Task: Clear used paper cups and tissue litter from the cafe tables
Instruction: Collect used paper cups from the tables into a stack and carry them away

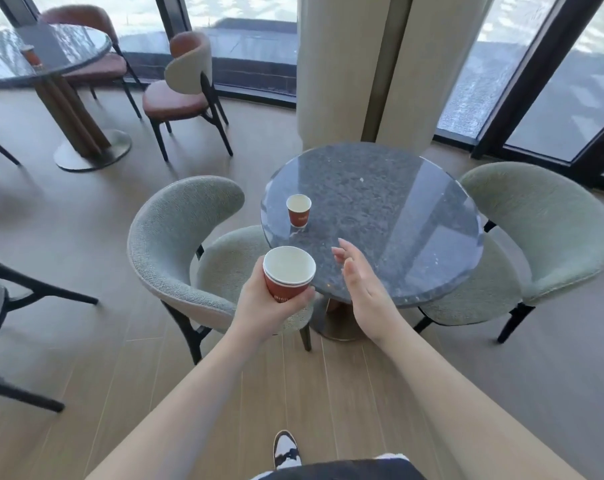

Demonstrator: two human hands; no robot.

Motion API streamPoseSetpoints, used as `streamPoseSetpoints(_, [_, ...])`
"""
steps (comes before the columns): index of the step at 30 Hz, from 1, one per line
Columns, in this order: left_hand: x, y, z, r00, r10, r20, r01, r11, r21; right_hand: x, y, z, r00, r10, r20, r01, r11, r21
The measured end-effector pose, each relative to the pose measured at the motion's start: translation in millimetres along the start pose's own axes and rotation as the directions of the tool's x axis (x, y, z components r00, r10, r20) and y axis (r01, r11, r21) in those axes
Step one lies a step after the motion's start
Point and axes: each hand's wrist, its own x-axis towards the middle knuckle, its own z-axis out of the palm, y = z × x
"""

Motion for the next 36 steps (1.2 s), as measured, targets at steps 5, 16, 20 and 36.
streamPoseSetpoints(5, [53,-5,-1,1.000,-0.001,0.003,0.001,1.000,0.019,58,1,-4,1.000,0.001,0.007,-0.001,1.000,0.005])
streamPoseSetpoints(16, [147,-13,18,0.993,-0.088,-0.083,0.092,0.995,0.047,210,46,-23,0.997,0.034,0.068,-0.033,0.999,-0.014])
streamPoseSetpoints(20, [175,-14,34,0.983,-0.128,-0.129,0.135,0.989,0.052,267,60,-21,0.989,0.021,0.143,-0.009,0.996,-0.085])
streamPoseSetpoints(36, [224,-22,41,0.941,-0.167,-0.294,0.206,0.973,0.107,389,136,9,0.885,0.197,0.421,0.186,0.679,-0.710])
